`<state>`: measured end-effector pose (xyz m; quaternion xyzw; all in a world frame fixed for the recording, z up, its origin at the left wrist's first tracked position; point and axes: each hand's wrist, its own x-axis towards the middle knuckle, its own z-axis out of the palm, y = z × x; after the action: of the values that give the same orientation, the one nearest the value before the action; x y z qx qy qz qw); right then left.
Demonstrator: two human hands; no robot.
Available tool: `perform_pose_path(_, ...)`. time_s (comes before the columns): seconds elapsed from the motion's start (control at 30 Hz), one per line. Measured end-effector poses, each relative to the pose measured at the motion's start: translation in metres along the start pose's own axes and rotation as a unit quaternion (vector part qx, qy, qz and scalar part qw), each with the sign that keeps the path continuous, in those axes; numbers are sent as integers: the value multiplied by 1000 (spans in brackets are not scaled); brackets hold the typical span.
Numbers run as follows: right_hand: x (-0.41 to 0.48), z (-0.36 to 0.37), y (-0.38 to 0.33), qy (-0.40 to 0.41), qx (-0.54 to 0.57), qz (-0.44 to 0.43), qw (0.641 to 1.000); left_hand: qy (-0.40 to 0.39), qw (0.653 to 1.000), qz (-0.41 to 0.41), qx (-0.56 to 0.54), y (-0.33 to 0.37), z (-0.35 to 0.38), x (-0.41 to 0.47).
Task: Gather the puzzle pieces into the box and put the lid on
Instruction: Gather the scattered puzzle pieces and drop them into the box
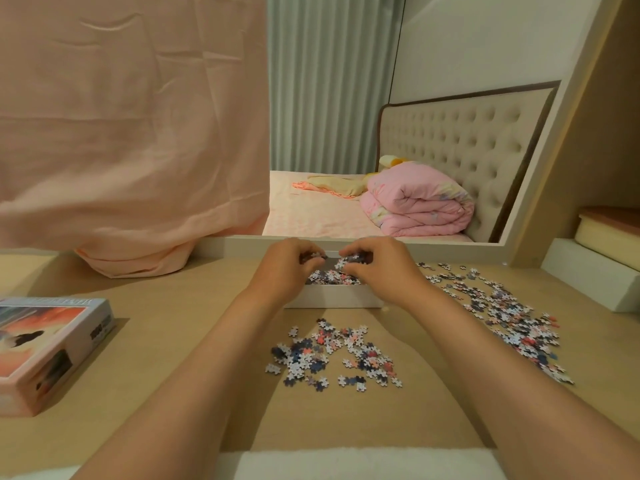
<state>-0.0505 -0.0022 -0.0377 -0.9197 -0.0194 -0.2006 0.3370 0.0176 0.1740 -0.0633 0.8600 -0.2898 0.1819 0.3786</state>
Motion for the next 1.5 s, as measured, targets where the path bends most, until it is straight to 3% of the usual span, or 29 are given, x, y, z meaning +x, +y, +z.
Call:
perform_pose_path(0.23, 23, 29, 12, -105, -98, 7, 990, -91, 983, 9, 160, -31, 17, -4)
perform_pose_path(0.6, 10, 24, 23, 2, -77, 10, 997, -125, 982, 9, 140, -22, 17, -14)
perform_pose_path(0.83, -20, 14, 17, -110, -131, -10, 985, -153, 978, 33, 137, -11, 10, -36)
perform_pose_path(1.0, -40, 6, 10, -129, -130, -6, 983, -186, 973, 21, 134, -1, -2, -49)
perform_pose_path(1.07, -47, 3, 8, -119, -146, -41, 981, -179, 973, 25, 144, 2, -7, -54)
perform_pose_path(1.17, -58, 0, -2, -85, -165, -98, 978, -94, 982, 73, 149, 6, -18, -65)
perform_pose_path(1.27, -73, 5, -13, -135, -138, -102, 976, -58, 981, 101, 154, 15, -28, -79)
perform_pose_path(1.4, -83, 16, -10, -212, -161, -102, 959, -162, 970, 62, 170, 13, -28, -101)
perform_pose_path(1.5, -84, 20, -4, -243, -162, -96, 951, -275, 951, -19, 143, 12, -21, -113)
